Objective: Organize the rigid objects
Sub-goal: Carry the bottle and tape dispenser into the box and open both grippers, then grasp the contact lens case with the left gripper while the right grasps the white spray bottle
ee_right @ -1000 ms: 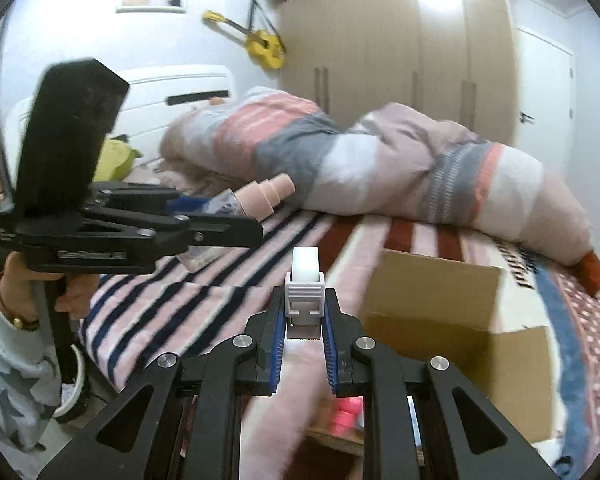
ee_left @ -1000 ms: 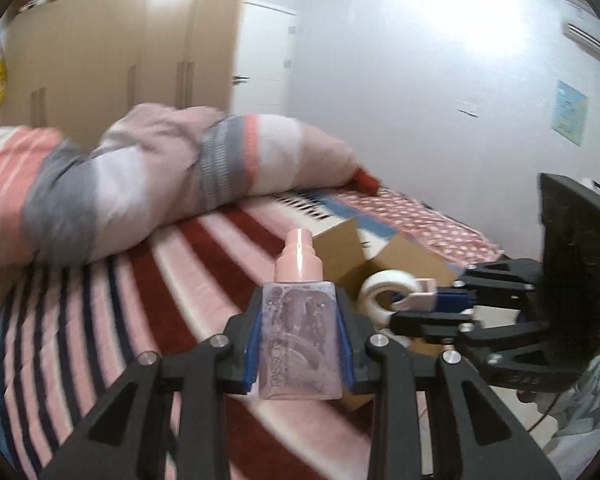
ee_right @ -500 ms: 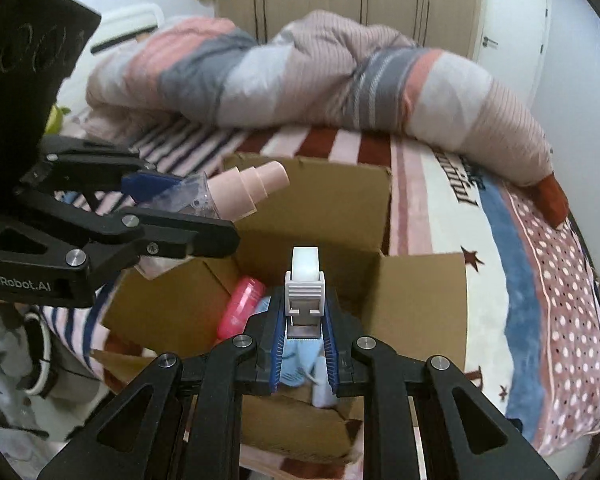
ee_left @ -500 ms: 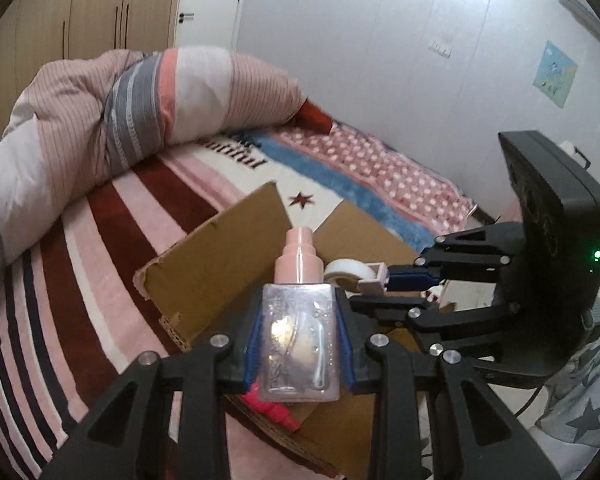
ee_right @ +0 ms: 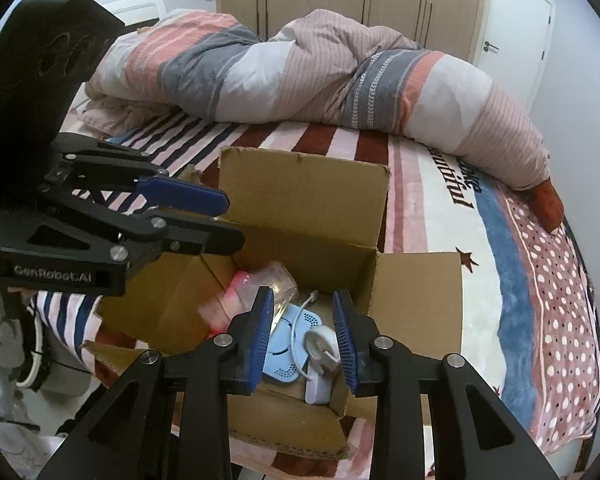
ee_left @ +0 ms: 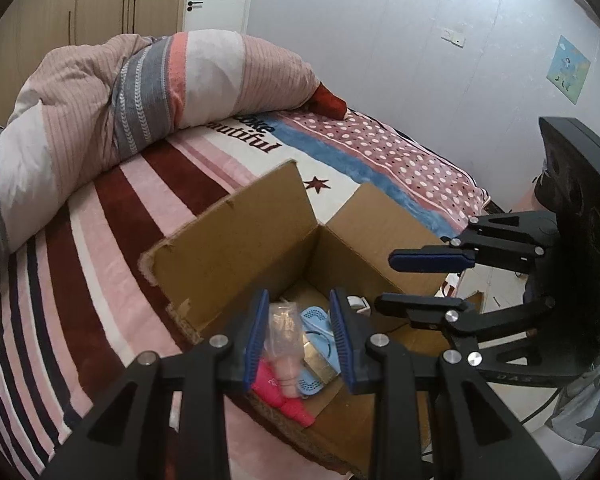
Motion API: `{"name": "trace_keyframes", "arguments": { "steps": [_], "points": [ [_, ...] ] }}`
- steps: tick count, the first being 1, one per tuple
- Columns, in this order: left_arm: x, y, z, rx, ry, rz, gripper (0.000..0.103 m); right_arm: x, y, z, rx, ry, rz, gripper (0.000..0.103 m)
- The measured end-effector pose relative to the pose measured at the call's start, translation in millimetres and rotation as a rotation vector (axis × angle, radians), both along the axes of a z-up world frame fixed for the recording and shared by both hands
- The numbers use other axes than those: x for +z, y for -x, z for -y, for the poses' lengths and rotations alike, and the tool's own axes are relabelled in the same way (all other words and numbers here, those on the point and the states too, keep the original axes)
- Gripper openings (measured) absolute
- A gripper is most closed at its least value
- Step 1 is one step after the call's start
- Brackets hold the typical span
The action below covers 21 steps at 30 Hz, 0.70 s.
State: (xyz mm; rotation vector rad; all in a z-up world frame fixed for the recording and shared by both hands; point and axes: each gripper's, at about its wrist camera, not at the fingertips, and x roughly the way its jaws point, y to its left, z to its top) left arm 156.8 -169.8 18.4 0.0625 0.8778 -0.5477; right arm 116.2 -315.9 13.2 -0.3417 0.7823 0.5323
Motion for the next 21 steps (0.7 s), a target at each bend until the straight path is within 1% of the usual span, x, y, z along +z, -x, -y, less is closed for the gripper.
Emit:
{"name": "trace_keyframes", "arguments": {
  "steps": [4,5,6,7,8,9,13,14,15,17,19,21],
  "points": [
    [6.8,4.6,-13.2,0.021,0.012,0.022,0.028,3.6,0.5,-3.0,0.006,-0.003,0.005,0.026],
    [9.6,7.0,-18.1,0.029,0.015,0.033,0.031,4.9,1.2,-4.9,0.008,-0.002,0.007,0.026],
    [13.4,9.7,-24.5,0.042,0.018,0.047,0.037,7.1,2.3,-8.2,0.013,-0.003,0.010,0.026],
    [17.3,12.6,-30.6,0.055,0.021,0.062,0.042,8.7,2.9,-10.5,0.017,-0.006,0.012,0.026],
    [22.3,17.1,-39.4,0.073,0.022,0.085,0.049,11.1,4.2,-14.3,0.023,-0.009,0.017,0.026],
    [26.7,21.0,-48.4,0.091,0.019,0.106,0.054,13.0,6.1,-17.8,0.030,-0.013,0.022,0.026],
    [37.4,35.8,-88.2,0.171,-0.010,0.153,0.059,26.2,19.6,-40.8,0.078,-0.049,0.055,0.026],
    [38.1,39.2,-99.4,0.194,-0.020,0.161,0.063,30.5,25.0,-50.1,0.102,-0.070,0.063,0.026],
    [37.3,42.6,-111.9,0.219,-0.032,0.169,0.067,33.1,28.7,-56.4,0.118,-0.082,0.066,0.026],
    [32.1,47.8,-133.4,0.268,-0.062,0.179,0.069,37.6,39.5,-74.6,0.160,-0.118,0.072,0.026],
    [20.3,52.0,-155.9,0.316,-0.087,0.172,0.070,39.1,51.9,-95.8,0.215,-0.160,0.072,0.026],
    [2.2,55.2,-176.5,0.353,-0.104,0.148,0.071,34.8,62.2,-120.8,0.271,-0.185,0.060,0.026]
  ]
}}
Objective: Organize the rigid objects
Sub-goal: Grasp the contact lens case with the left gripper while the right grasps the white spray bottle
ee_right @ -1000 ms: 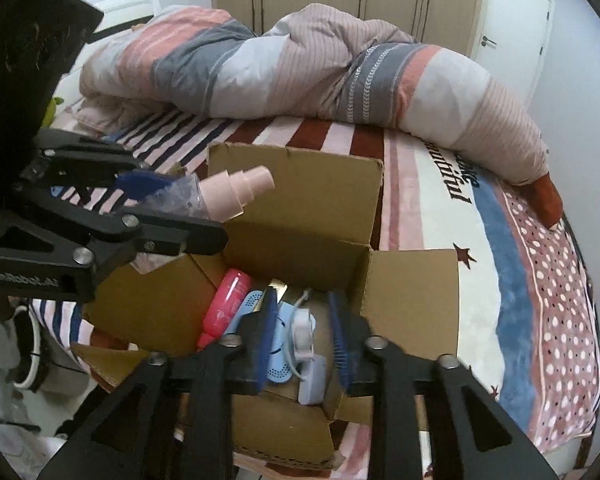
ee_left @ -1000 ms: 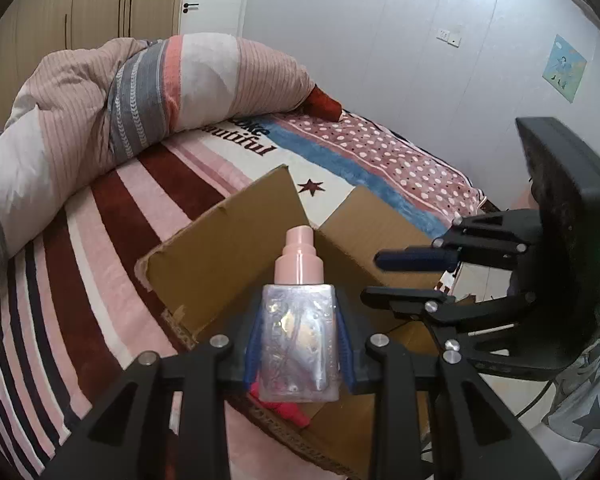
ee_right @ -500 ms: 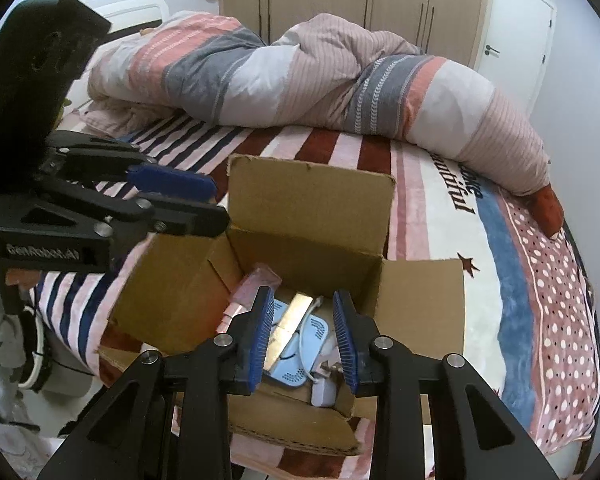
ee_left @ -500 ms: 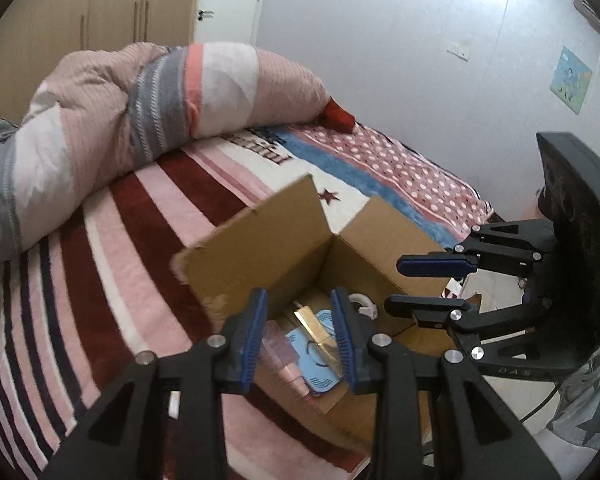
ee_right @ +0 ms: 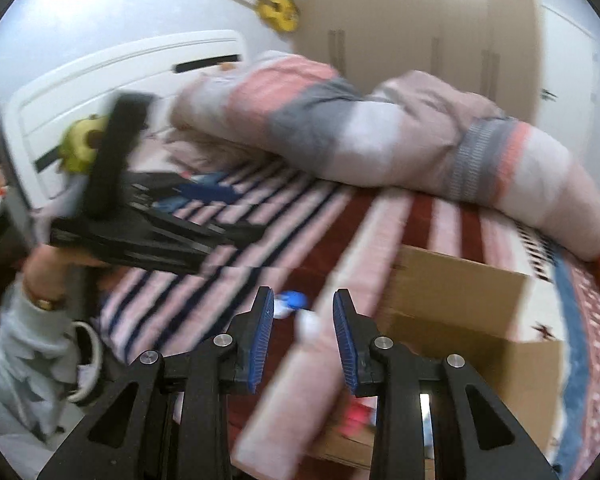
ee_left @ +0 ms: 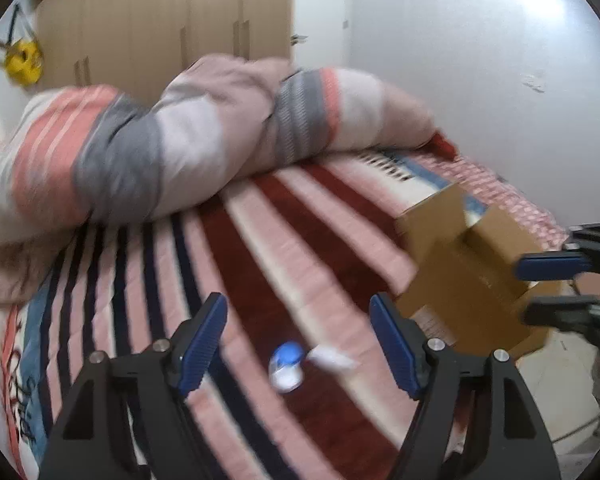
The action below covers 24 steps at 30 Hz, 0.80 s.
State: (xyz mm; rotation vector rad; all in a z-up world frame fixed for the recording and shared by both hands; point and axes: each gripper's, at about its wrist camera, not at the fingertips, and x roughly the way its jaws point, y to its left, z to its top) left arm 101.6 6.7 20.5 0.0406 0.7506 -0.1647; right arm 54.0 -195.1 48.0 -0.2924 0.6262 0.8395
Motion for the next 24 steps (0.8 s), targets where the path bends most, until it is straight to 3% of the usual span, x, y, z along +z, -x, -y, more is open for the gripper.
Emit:
{"name": "trace_keyframes", "arguments": {
  "steps": [3,7,13,15,17,18,22,24],
  "points": [
    [-30.7,3.1,-24.3,0.035,-0.001,-0.039,0.071,-14.9,6.7,-31.4,0.042,0.006,-0.019,0.026],
    [-68.9,4.4,-40.7,0.038,0.026,-0.082,0.071,-57.6,5.0,-68.2,0.052,0.059,-0.078,0.026],
    [-118.8,-6.1,-44.1,-0.003,0.093,-0.130,0.071,-128.5,-26.7,-81.3,-0.120,0.121,-0.120,0.026],
    [-131.4,-13.0,-41.7,-0.016,0.099,-0.143,0.071,-147.7,-39.0,-83.2,-0.183,0.154,-0.103,0.032],
    [-142.1,-21.0,-39.3,-0.025,0.102,-0.158,0.071,-164.7,-54.9,-82.3,-0.241,0.176,-0.086,0.046],
    [-147.7,-24.9,-38.3,-0.028,0.105,-0.166,0.071,-169.6,-59.1,-82.9,-0.258,0.182,-0.079,0.047],
    [-163.5,-38.9,-36.0,-0.056,0.143,-0.199,0.071,-191.3,-76.7,-85.7,-0.296,0.231,-0.050,0.047],
    [-168.0,-43.6,-34.8,-0.064,0.152,-0.208,0.070,-201.1,-83.2,-85.3,-0.299,0.238,-0.056,0.036]
  ]
}}
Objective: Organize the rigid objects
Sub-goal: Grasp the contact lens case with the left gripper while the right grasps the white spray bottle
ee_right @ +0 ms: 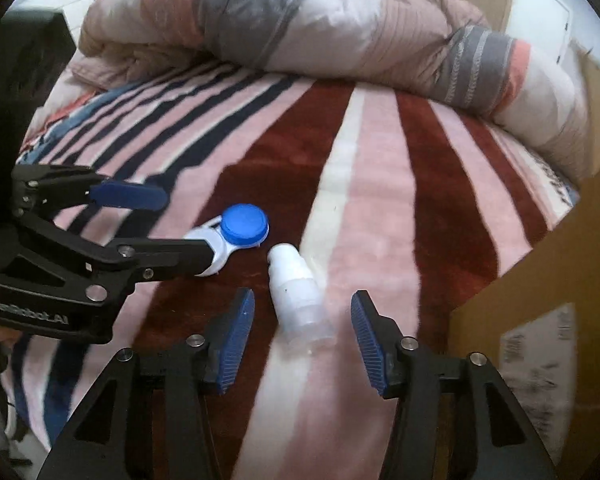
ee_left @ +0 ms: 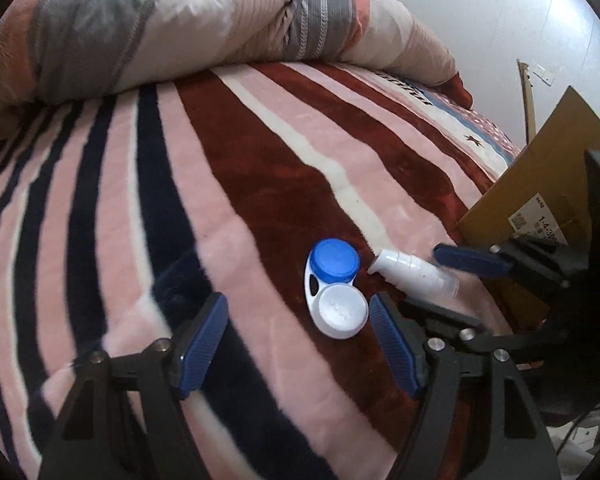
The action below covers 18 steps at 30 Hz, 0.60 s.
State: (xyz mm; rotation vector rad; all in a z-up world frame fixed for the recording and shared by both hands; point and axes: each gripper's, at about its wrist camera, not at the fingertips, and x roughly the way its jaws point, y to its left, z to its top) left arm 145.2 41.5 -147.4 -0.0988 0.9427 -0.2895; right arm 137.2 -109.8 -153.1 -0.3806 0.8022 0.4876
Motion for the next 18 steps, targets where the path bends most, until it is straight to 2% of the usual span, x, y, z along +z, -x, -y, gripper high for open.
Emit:
{"name": "trace_keyframes", "arguments": {
  "steps": [1,4,6,7,11,18],
  "points": [
    [-1.7,-1.7,1.7,-0.005,-0.001,-0.001,0.069,-1.8,-1.0,0.2,-0.007,-0.001,0.002,0.019],
    [-4.2,-4.6,7.6,-0.023,-0.004,0.001,0.059,-0.7,0.0,5.3,-0.026,-0.018,0.011,0.020],
    [-5.3,-7.1,12.0,-0.024,-0.010,0.003,0.039,1.1,3.2,6.8,-0.023,-0.028,0.011,0.020],
    [-6.4,-8.8,13.9,-0.023,-0.015,-0.001,0.034,2.0,5.9,6.8,-0.019,-0.028,0.010,0.020],
    [-9.6,-12.4,17.8,-0.023,-0.021,-0.004,0.028,2.1,8.6,6.5,-0.011,-0.029,-0.004,0.020],
    [-6.5,-11.2,18.8,-0.020,-0.037,0.007,0.028,7.1,9.8,7.0,-0.003,-0.063,-0.019,0.020]
  ]
}}
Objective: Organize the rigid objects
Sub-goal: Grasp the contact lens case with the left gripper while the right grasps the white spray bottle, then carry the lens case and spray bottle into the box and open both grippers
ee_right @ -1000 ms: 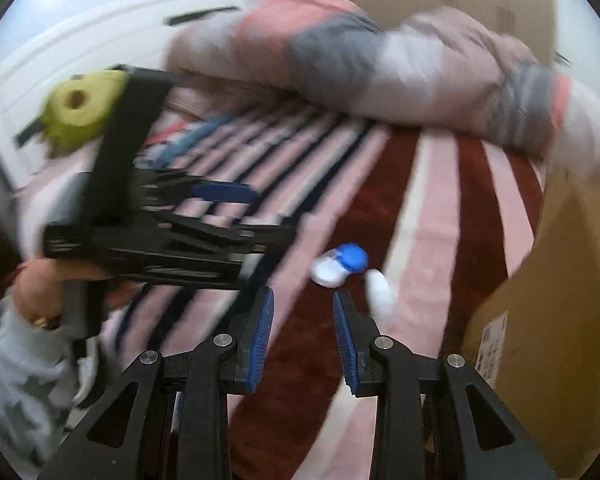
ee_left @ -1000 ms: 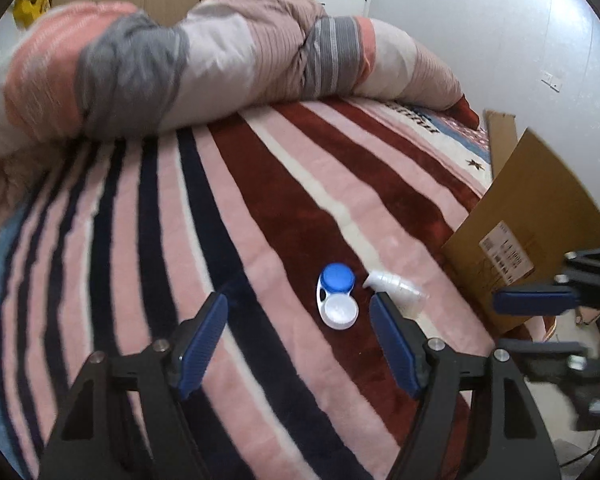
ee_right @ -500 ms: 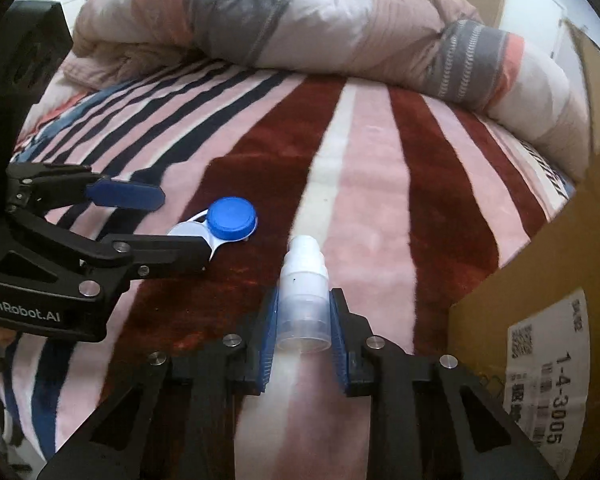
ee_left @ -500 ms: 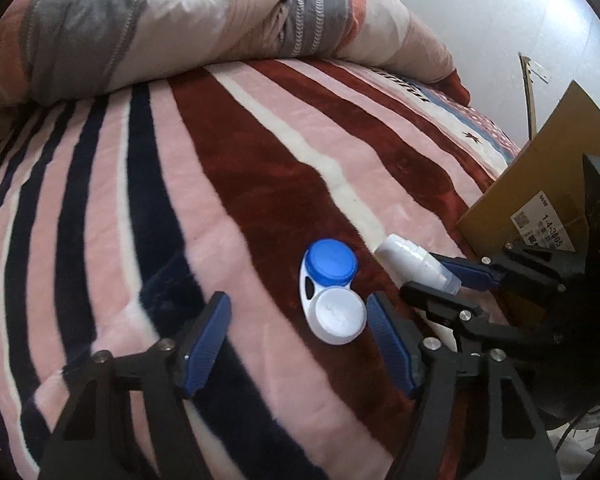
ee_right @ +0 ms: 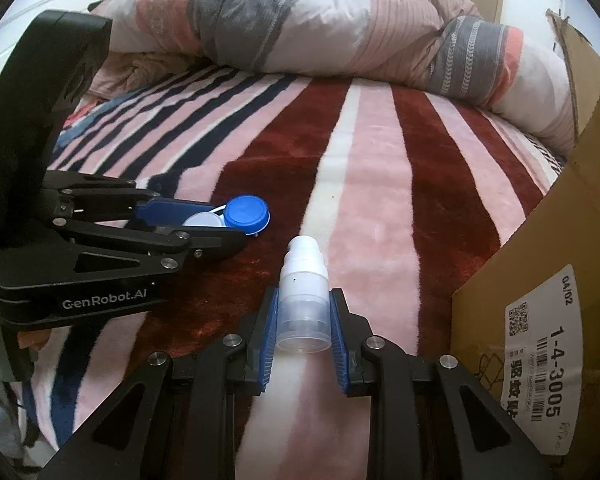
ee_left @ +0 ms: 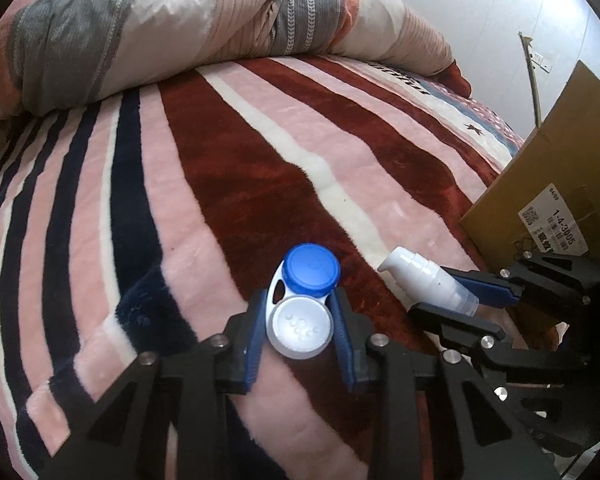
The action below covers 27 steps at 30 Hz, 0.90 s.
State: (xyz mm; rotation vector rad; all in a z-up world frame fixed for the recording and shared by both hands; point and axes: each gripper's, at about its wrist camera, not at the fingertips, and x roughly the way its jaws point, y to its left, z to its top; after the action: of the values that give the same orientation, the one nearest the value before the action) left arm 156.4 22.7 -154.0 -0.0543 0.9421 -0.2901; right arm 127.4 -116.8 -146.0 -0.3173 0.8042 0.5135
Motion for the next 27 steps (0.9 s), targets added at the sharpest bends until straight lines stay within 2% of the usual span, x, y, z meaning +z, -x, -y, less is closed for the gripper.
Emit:
{"name": "trace_keyframes", "arguments": {
  "steps": [6,10,16,22,27],
  "points": [
    [34.2,24.6,-10.7,0.029,-0.010,0.055,0.028,30.5,22.9,1.9,0.056,-0.046,0.042,0.020],
    [74.0,52.2,-17.1,0.041,-0.017,0.118,0.028,67.5,52.8,2.5,0.128,-0.069,0.117,0.020],
    [143.9,94.6,-1.0,0.012,-0.013,0.230,0.028,127.9,87.8,22.0,0.205,-0.119,0.210,0.020],
    [195.2,104.5,32.2,-0.065,0.047,0.306,0.028,179.5,97.7,68.7,0.190,-0.169,0.274,0.020],
    [217.2,87.0,80.2,-0.157,0.072,0.332,0.028,198.8,84.0,119.7,0.108,-0.153,0.285,0.020]
  ]
}}
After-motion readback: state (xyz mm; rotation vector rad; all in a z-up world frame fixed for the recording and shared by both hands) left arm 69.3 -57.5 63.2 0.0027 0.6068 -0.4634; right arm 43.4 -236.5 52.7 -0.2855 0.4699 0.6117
